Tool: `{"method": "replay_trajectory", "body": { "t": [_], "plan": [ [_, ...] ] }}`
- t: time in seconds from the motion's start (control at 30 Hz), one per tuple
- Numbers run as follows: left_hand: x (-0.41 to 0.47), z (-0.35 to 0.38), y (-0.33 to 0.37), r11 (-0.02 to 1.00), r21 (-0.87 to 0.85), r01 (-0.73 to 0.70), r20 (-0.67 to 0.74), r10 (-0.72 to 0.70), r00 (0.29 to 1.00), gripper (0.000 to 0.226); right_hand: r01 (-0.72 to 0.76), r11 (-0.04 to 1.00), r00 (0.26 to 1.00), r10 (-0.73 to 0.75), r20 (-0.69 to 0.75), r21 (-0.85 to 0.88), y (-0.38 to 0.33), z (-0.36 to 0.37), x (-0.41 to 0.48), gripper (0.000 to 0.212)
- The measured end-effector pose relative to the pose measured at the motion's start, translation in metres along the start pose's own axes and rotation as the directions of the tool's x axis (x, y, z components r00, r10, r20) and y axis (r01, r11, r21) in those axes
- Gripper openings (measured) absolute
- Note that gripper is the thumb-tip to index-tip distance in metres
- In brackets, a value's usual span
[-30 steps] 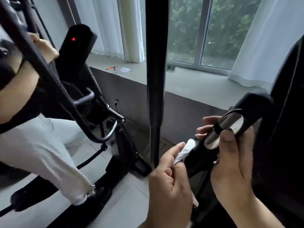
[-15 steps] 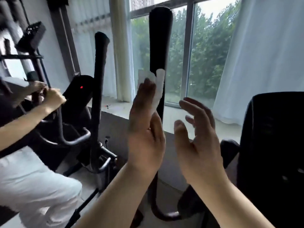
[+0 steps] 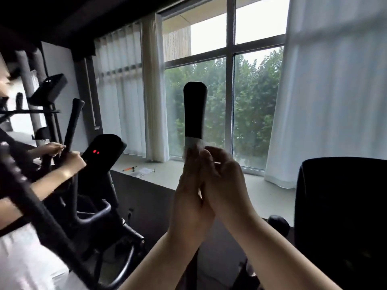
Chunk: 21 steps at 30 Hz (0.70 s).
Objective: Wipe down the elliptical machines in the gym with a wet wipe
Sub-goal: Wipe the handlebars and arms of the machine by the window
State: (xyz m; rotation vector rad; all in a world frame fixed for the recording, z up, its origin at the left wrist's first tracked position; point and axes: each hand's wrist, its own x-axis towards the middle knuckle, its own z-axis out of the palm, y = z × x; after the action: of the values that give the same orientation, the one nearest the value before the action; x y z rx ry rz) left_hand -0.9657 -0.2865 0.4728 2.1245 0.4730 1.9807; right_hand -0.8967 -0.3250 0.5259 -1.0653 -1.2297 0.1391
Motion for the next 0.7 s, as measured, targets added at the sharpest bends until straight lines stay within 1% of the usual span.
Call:
{"method": "replay_trajectory", "body": {
  "t": [0.07, 0.1, 0.17, 0.23, 0.3, 0.37, 0.4, 0.43, 0.5, 0.57, 0.6, 0.7],
  "plan": [
    [0.019, -0.005, 0.006, 0.998, -0.049, -0.037, -0.003, 0.037, 0.999, 0.055, 0.036, 0.999, 0.996, -0.032, -0.080, 0.038, -0.009, 0.001, 0.012, 0.022],
    [0.027, -0.009, 0.007, 0.994, -0.060, -0.092, 0.000, 0.092, 0.996, 0.056, 0.088, 0.996, 0.990, -0.086, -0.112, 0.014, -0.014, 0.000, 0.021, 0.024],
    [0.042, -0.019, 0.008, 0.980, -0.100, -0.171, -0.017, 0.170, 0.985, 0.054, 0.248, 0.966, 0.958, -0.256, -0.131, -0.078, -0.029, -0.004, 0.038, 0.031],
    [0.060, -0.024, 0.007, 0.980, -0.099, -0.171, -0.092, 0.162, 0.982, 0.048, 0.390, 0.912, 0.903, -0.406, -0.140, -0.126, -0.039, -0.004, 0.057, 0.039],
    [0.079, -0.021, 0.010, 0.987, -0.026, -0.159, -0.179, 0.152, 0.972, 0.048, 0.436, 0.889, 0.863, -0.457, -0.217, -0.139, -0.039, 0.000, 0.074, 0.037],
    [0.095, -0.012, 0.012, 0.989, 0.019, -0.149, -0.213, 0.150, 0.965, 0.049, 0.403, 0.901, 0.852, -0.433, -0.293, -0.160, -0.034, 0.009, 0.089, 0.034],
    [0.102, -0.009, 0.013, 0.989, 0.026, -0.149, -0.207, 0.151, 0.967, 0.047, 0.371, 0.915, 0.869, -0.401, -0.290, -0.156, -0.031, 0.013, 0.092, 0.034],
    [0.107, -0.007, 0.011, 0.986, 0.021, -0.163, -0.189, 0.164, 0.968, 0.044, 0.332, 0.932, 0.898, -0.360, -0.253, -0.146, -0.027, 0.017, 0.093, 0.036],
    [0.110, -0.006, 0.004, 0.973, 0.048, -0.228, -0.172, 0.233, 0.957, 0.040, 0.286, 0.950, 0.943, -0.302, -0.137, -0.128, -0.020, 0.022, 0.089, 0.040],
    [0.112, -0.008, -0.003, 0.962, 0.100, -0.256, -0.165, 0.269, 0.949, 0.041, 0.281, 0.948, 0.956, -0.291, -0.046, -0.146, -0.016, 0.023, 0.087, 0.044],
    [0.113, -0.009, -0.006, 0.962, 0.120, -0.245, -0.165, 0.263, 0.951, 0.043, 0.288, 0.945, 0.954, -0.297, -0.038, -0.157, -0.017, 0.023, 0.089, 0.045],
    [0.120, -0.005, -0.010, 0.976, 0.120, -0.180, -0.168, 0.199, 0.966, 0.044, 0.270, 0.958, 0.951, -0.281, -0.132, -0.099, -0.027, 0.025, 0.105, 0.040]
  ]
}}
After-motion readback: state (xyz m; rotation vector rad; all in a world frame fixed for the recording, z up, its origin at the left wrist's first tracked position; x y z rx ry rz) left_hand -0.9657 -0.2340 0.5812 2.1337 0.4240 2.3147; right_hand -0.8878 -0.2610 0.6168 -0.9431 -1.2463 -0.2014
